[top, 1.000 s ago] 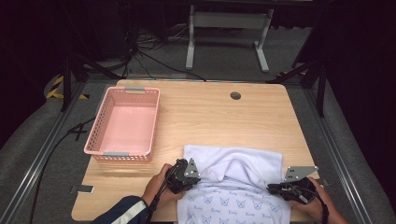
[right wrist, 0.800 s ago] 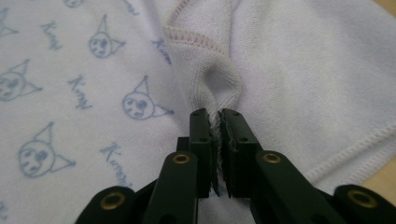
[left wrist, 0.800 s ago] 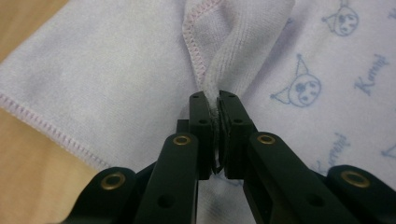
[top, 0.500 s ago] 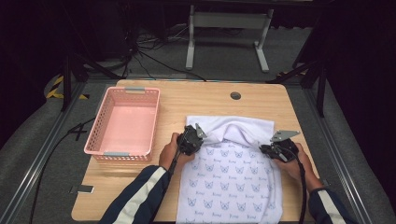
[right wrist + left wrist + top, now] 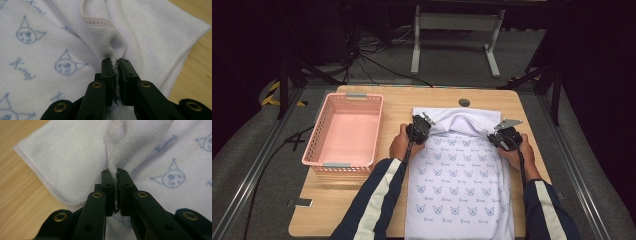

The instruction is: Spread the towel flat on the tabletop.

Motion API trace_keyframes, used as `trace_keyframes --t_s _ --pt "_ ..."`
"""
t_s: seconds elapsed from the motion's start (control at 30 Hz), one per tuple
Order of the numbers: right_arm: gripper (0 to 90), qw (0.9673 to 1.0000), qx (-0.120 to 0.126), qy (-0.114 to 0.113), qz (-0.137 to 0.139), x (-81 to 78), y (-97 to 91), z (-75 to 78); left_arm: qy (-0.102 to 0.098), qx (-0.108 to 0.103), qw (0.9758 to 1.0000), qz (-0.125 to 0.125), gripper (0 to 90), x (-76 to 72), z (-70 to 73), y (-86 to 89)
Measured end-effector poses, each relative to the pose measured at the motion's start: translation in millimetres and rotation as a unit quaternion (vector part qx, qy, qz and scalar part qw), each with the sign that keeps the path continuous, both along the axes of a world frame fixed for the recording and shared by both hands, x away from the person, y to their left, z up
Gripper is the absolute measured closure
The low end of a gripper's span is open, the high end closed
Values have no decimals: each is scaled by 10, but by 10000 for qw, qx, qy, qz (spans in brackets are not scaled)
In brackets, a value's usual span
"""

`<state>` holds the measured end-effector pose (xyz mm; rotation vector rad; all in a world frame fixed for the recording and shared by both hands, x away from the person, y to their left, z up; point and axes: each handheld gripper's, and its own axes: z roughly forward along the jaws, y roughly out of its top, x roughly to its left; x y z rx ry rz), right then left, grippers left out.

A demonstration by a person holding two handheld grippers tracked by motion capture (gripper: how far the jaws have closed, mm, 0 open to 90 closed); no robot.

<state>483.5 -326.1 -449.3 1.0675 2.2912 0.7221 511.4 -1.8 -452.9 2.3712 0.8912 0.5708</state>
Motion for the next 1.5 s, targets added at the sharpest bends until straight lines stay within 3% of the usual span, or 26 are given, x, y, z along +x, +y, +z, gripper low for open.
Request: trace_keyframes --t_s 0.23,0.33,0.4,0.43,0.47,0.5,0.53,0.7,0.73,0.77,0.8,0.83,0.87,0.9,0.97,1.0,1.1,1.17,1.2,1.23,1.27,1.3,1.37,1.4,1.43,1.5 --pt "836 9999 111 -69 -99 45 13 44 -60 245 9997 81 851 3 51 -65" --pt "837 9996 258 -143 -23 1 -4 94 -156 69 9998 -69 847 -90 159 -53" --pt "838 9984 444 -350 66 -121 -55 237 -318 -81 9990 -287 846 -190 279 -22" --pt "838 9976 529 -415 135 -174 -78 291 -404 -194 9979 -461 846 -295 410 15" --pt "838 9969 579 -491 201 -233 -101 345 -404 -194 9979 -461 846 -295 410 15" --pt "838 9961 638 -548 281 -294 -125 399 -547 -352 9961 -602 846 -450 580 73" --pt "838 9961 638 -548 281 -294 -125 399 -547 -352 9961 -602 846 -450 580 73" --pt "836 9875 1017 -924 776 -735 -265 712 -941 -574 9890 -991 839 -810 868 249" --pt "836 9875 1017 -924 776 -735 -265 712 -941 -574 9890 -991 838 -810 868 249" --pt "836 9858 1095 -963 836 -796 -291 744 -978 -663 9872 -1071 838 -919 916 318" --pt "836 9836 1191 -985 933 -919 -340 794 -940 -731 9861 -1157 838 -996 944 375" --pt "837 9773 1341 -1074 1238 -1102 -399 842 -1054 -823 9820 -1337 836 -1178 958 470" --pt "837 9744 1419 -1048 1390 -1200 -417 858 -1054 -823 9820 -1337 836 -1178 958 470" --pt "837 9744 1419 -1048 1390 -1200 -417 858 -1069 -857 9796 -1472 836 -1277 958 522" --pt "837 9668 1411 -907 1930 -1462 -441 875 -1040 -1026 9750 -1677 827 -1443 931 611" --pt "837 9668 1411 -907 1930 -1462 -441 875 -1015 -1001 9737 -1780 827 -1555 889 659" --pt "834 9598 1156 -592 2487 -1733 -425 842 -790 -1081 9714 -1959 816 -1792 738 737" --pt "832 9558 1001 -297 2750 -1914 -411 759 -602 -904 9693 -2208 808 -1985 580 778" --pt "832 9558 1001 -297 2750 -1914 -411 759 -602 -904 9693 -2208 810 -1985 580 778" --pt "831 9518 874 -39 2939 -2029 -405 662 -363 -888 9672 -2350 810 -2069 471 798" --pt "831 9518 874 -39 2939 -2029 -405 662 -363 -888 9672 -2350 811 -2069 471 798" --pt "830 9493 817 116 3034 -2071 -402 612 -283 -803 9681 -2358 811 -2101 412 796" --pt "830 9456 585 457 3168 -2132 -386 481 -6 -680 9660 -2496 815 -2139 287 799" --pt "829 9442 561 588 3193 -2144 -382 422 91 -532 9678 -2457 818 -2158 235 793" --pt "829 9431 504 734 3205 -2156 -373 362 156 -501 9664 -2518 819 -2145 188 789" --pt "828 9437 299 909 3166 -2158 -343 246 320 -384 9676 -2476 822 -2112 113 784"
